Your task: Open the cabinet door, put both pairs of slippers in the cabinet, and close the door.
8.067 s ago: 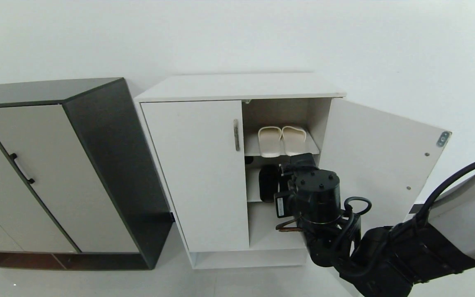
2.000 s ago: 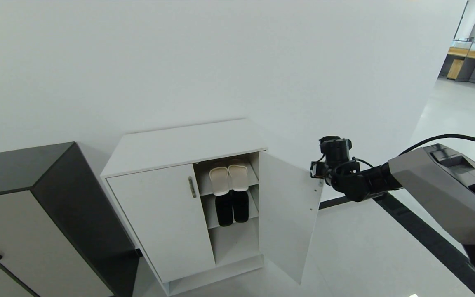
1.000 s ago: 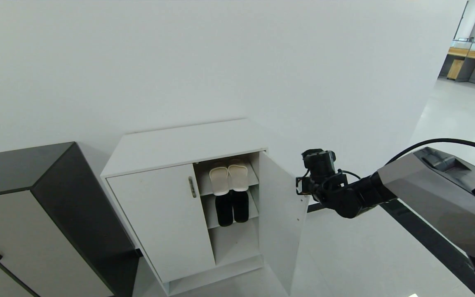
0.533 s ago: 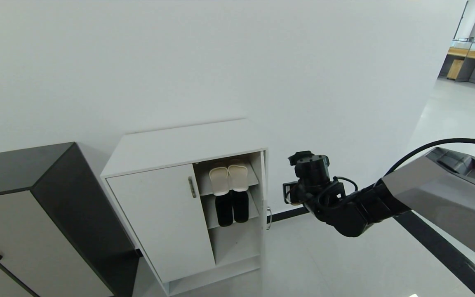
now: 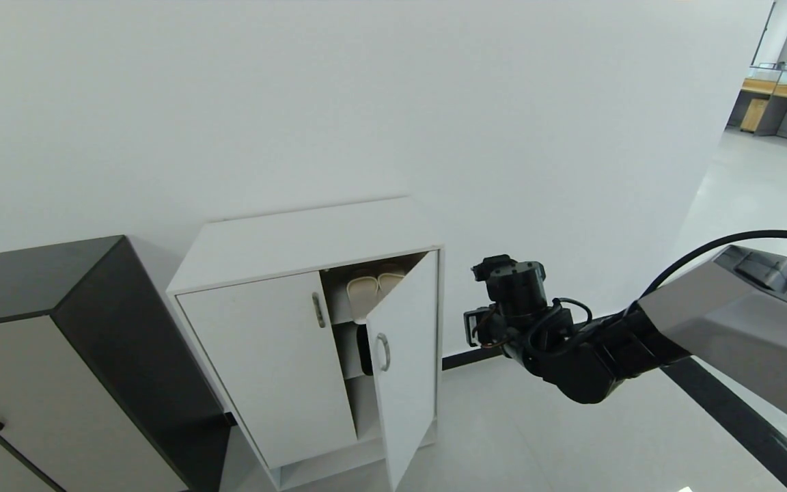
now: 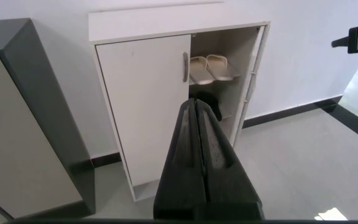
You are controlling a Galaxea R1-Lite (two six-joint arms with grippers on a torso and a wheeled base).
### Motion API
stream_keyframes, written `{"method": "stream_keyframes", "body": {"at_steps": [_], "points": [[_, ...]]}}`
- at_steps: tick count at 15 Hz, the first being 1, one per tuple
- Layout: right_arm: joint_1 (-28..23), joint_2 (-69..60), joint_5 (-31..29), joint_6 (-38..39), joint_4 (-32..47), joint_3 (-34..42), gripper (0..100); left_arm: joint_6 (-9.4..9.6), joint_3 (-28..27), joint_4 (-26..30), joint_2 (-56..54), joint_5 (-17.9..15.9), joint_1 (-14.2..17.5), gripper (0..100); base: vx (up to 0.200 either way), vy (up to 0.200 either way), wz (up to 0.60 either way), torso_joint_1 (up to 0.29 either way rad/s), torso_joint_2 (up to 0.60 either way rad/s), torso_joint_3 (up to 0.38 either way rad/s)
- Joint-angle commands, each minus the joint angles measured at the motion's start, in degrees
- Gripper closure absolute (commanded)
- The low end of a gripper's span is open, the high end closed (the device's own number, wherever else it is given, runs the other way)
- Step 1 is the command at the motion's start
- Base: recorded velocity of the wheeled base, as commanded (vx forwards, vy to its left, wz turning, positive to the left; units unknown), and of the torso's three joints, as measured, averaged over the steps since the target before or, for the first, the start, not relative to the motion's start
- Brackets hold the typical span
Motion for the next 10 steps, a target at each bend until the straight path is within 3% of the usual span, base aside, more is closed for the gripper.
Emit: {"method": "stream_keyframes", "body": {"at_steps": [1,7,10], "points": [[0.21,-0.21,-0.01,0.02,-0.03,0.05,100,-0.02,0.02,0.0,0.07,0.01,0.01,100,0.0,0.0,0.6,0.002,0.01,0.002],[0.21,-0.12,1.4,0.11,-0.12,0.67,100,-0.02,-0.06,0.0,0.07,0.01,0.01,100,0.0,0.0,0.6,0.004,0.0,0.003],[-0.14,0.14,5.09,0.11,-3.9,2.69,100,0.07,0.02,0.0,0.07,0.01,0.01,100,0.0,0.0,0.0,0.0,0.0,0.0]]}}
